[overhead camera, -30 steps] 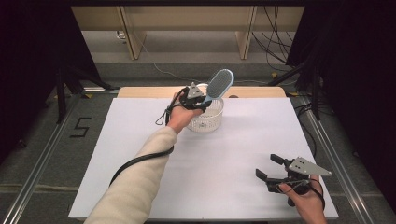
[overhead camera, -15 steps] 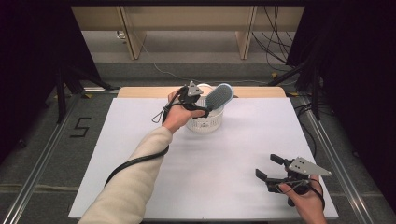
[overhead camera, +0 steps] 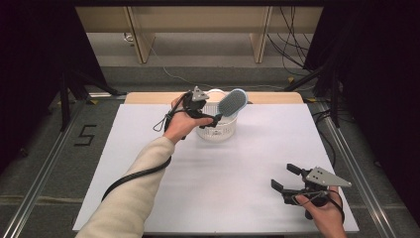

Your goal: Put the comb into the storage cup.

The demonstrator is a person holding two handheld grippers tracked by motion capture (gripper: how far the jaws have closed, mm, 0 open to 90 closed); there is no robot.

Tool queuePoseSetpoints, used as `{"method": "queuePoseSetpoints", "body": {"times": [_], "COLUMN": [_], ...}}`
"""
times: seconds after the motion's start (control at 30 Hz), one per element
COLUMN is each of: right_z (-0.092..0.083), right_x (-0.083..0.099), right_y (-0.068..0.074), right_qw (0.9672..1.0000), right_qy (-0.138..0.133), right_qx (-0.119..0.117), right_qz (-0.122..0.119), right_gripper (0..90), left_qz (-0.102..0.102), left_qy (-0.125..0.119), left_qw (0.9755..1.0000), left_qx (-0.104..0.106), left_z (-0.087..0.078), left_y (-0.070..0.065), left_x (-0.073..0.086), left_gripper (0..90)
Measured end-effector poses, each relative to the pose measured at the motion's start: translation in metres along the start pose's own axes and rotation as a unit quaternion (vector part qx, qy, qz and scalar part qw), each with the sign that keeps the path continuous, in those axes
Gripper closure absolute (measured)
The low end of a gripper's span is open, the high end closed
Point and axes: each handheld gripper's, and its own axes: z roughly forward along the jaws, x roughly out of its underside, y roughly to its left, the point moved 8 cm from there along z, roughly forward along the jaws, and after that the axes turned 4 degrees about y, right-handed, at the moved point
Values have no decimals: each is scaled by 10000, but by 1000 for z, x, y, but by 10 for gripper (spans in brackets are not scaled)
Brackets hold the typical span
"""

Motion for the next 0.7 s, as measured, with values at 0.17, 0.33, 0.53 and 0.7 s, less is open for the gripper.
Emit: {"method": "queuePoseSetpoints", "body": {"times": [0.17,0.33,0.53,0.7], "right_z": [0,0,0,0], "right_x": [0,0,0,0], "right_y": [0,0,-1,0], "right_qw": [10000,10000,10000,10000], "right_qy": [2,8,1,-9], "right_qx": [8,13,21,21], "right_qz": [1,-8,1,-10], "right_gripper": [156,156,156,156], "left_qz": [-65,-66,-45,-77], "left_qy": [28,17,-26,-58], "left_qw": [10000,9999,9999,9998], "left_qx": [-53,-88,-108,-165], "left_z": [-6,-12,-19,-24], "left_y": [5,6,6,7], "left_x": [5,8,11,17], "left_gripper": [0,0,2,5]}}
